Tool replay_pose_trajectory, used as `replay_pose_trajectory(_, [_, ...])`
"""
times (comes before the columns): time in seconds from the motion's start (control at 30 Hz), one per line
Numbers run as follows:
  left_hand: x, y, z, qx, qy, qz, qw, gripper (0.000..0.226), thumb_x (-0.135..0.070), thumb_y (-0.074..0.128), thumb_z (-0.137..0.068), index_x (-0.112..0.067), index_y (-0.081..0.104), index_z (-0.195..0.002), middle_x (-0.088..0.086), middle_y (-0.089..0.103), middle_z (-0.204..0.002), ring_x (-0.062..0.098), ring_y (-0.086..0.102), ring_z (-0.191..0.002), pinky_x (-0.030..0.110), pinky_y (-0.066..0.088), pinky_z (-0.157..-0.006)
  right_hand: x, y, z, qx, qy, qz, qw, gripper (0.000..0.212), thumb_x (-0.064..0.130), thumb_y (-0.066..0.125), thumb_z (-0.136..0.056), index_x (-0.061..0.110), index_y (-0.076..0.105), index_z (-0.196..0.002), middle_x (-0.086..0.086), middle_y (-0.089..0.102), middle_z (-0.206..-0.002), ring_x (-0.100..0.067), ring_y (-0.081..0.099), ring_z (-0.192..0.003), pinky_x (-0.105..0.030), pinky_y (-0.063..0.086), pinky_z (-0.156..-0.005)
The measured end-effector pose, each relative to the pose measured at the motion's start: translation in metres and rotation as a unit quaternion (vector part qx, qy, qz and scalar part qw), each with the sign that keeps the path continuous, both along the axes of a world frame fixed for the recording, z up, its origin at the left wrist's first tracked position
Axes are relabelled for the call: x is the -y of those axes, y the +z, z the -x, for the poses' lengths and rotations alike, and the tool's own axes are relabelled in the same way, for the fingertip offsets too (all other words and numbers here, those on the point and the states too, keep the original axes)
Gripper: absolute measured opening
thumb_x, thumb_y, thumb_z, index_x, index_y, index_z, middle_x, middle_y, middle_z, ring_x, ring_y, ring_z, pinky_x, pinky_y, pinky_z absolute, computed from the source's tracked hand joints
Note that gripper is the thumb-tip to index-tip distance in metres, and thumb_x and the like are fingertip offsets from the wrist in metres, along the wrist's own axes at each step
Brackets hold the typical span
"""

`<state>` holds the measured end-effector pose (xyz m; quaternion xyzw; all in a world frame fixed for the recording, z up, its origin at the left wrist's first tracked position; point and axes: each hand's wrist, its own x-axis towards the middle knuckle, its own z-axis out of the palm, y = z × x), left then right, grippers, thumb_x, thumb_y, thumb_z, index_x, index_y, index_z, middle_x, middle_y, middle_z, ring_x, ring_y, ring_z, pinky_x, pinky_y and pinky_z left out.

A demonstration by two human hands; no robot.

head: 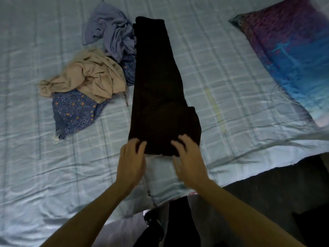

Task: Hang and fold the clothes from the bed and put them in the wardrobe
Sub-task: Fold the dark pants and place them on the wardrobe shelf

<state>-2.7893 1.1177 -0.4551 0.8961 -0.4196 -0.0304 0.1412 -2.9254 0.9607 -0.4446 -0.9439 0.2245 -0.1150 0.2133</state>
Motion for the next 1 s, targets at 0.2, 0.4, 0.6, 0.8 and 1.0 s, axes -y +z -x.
replay_pose_trajectory(0.2, [-0.013, -0.042, 0.022, -0.022, -0.087, -0.128, 0.988, 0.088, -0.016, 0.078, -0.065, -0.013, 0.034, -0.141, 0.024, 0.032, -0.145, 0.037, 0.024, -0.139, 0.053, 0.026, -0.108, -0.003, -0.048, 0.004, -0.173, 0.090, 0.062, 0.979, 0.105, 0.047, 0.079, -0.063, 0.019, 0.025, -0.149, -0.015, 0.023, -0.155, -0.032, 0.019, -0.143, -0.057, 0.027, -0.111])
replay_pose_trajectory(0.4, [0.047, -0.057, -0.027, 0.013, -0.098, -0.180, 0.979, 0.108, -0.039, 0.084, -0.061, -0.017, 0.024, -0.148, 0.019, 0.022, -0.153, 0.035, 0.016, -0.143, 0.061, 0.016, -0.109, 0.033, -0.072, -0.052, -0.292, 0.107, 0.068, 0.948, 0.120, 0.044, 0.081, -0.065, 0.029, -0.002, -0.150, -0.014, 0.016, -0.158, -0.032, 0.014, -0.145, -0.062, 0.006, -0.110])
replay_pose_trajectory(0.6, [0.061, -0.072, -0.046, 0.008, -0.124, -0.225, 0.966, 0.104, -0.031, 0.094, -0.035, -0.008, 0.056, -0.129, 0.025, 0.058, -0.125, 0.044, 0.057, -0.111, 0.056, 0.048, -0.086, 0.031, -0.080, -0.065, -0.232, 0.073, 0.020, 0.970, 0.089, 0.015, 0.086, -0.054, 0.021, 0.050, -0.135, -0.015, 0.053, -0.136, -0.033, 0.050, -0.126, -0.062, 0.034, -0.101])
replay_pose_trajectory(0.8, [0.040, -0.027, -0.025, -0.022, -0.150, -0.212, 0.965, 0.078, -0.036, 0.087, -0.042, -0.017, 0.066, -0.114, 0.013, 0.071, -0.100, 0.032, 0.068, -0.087, 0.039, 0.053, -0.071, 0.026, -0.030, -0.041, -0.236, 0.078, -0.051, 0.967, 0.066, 0.021, 0.076, -0.063, 0.028, 0.055, -0.126, -0.001, 0.066, -0.115, -0.022, 0.063, -0.103, -0.045, 0.050, -0.092])
replay_pose_trajectory(1.0, [0.010, 0.066, 0.021, -0.249, -0.236, -0.323, 0.882, 0.039, -0.038, 0.065, -0.072, -0.024, 0.058, -0.108, 0.005, 0.065, -0.106, 0.028, 0.061, -0.097, 0.033, 0.047, -0.078, 0.000, 0.058, 0.003, -0.457, 0.203, -0.202, 0.842, 0.060, 0.033, 0.065, -0.070, 0.037, 0.050, -0.128, 0.001, 0.062, -0.121, -0.024, 0.058, -0.109, -0.034, 0.047, -0.093])
